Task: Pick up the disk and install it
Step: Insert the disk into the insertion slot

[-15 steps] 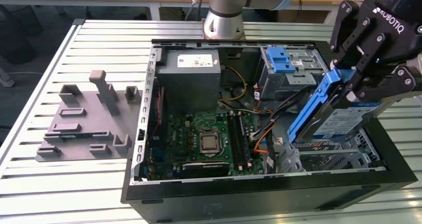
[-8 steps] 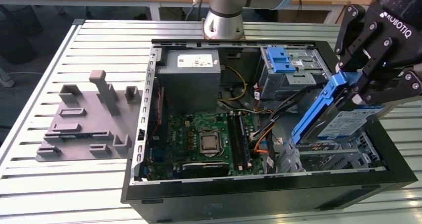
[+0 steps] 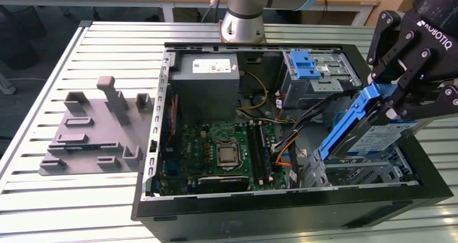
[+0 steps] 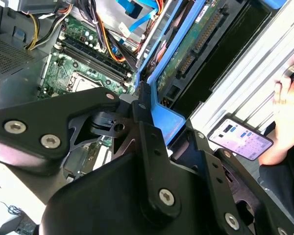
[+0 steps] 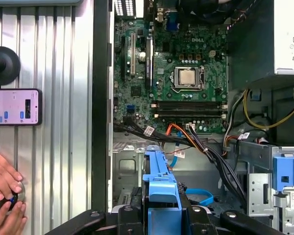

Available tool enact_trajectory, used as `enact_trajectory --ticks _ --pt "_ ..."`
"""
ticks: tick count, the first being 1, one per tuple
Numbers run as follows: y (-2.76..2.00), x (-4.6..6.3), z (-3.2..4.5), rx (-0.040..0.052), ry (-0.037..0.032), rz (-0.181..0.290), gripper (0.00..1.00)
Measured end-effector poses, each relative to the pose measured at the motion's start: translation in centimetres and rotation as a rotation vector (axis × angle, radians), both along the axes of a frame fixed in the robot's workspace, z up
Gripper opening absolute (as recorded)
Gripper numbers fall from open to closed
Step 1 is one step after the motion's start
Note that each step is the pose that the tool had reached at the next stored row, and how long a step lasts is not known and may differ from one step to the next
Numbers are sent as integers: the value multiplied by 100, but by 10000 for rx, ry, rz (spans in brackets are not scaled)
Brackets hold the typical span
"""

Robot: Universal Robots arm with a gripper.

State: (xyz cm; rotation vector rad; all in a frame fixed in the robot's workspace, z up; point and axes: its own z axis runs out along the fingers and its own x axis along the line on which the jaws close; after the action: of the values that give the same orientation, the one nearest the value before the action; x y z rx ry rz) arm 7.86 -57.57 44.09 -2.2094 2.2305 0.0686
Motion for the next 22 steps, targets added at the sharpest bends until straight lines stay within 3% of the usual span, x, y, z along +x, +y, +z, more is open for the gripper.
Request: enact_trajectory --ticks 22 --pt "-9 38 -171 30 0 0 36"
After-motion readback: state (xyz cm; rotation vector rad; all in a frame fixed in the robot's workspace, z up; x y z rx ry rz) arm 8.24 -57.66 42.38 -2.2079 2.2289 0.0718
